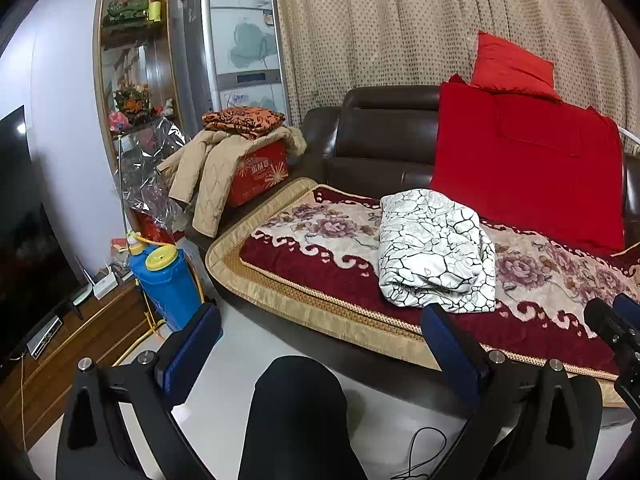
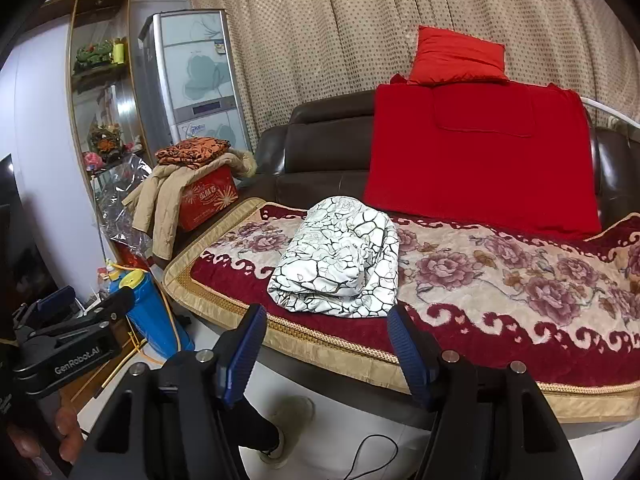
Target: Fold large clothes
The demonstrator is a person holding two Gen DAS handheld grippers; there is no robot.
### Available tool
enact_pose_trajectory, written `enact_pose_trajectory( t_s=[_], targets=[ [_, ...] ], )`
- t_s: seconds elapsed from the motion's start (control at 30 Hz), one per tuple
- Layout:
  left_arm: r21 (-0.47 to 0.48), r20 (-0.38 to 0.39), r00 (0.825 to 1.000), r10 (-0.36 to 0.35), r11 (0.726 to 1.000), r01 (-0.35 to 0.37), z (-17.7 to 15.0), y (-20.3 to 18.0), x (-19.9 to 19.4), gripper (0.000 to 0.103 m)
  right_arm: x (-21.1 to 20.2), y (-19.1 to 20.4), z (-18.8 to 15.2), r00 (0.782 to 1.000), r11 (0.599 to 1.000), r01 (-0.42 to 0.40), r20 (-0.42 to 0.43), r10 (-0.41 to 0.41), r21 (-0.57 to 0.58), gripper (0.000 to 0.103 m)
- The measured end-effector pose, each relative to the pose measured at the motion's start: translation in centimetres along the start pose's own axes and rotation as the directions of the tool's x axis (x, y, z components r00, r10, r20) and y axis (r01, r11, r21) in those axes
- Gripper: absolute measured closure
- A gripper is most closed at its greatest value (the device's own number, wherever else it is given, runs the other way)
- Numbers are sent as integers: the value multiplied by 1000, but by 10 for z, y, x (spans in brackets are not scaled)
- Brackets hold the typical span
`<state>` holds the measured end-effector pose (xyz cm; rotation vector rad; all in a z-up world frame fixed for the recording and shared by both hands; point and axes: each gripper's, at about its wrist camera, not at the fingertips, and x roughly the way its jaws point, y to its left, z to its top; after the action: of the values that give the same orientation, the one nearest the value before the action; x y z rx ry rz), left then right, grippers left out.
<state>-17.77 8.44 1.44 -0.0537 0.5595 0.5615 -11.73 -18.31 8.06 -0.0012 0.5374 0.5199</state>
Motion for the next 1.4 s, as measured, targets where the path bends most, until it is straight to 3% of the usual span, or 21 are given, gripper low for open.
enact_pose_trajectory(
  t_s=[0.3,0.53,1.4],
  targets=[
    [-2,-4,1000,-14,1000,14,2,8,0,3,3,15,1,1000,1000,-4,-13,3,-18,36],
    [-10,-12,998,-65,998,65,19,21,-1,3,3,27,15,1000,1000,8,5,-8,-23,36],
    [-11,-6,996,-83,996,83,51,38,14,3,22,47,48,999,999,32,12,-32,5,36]
  ],
)
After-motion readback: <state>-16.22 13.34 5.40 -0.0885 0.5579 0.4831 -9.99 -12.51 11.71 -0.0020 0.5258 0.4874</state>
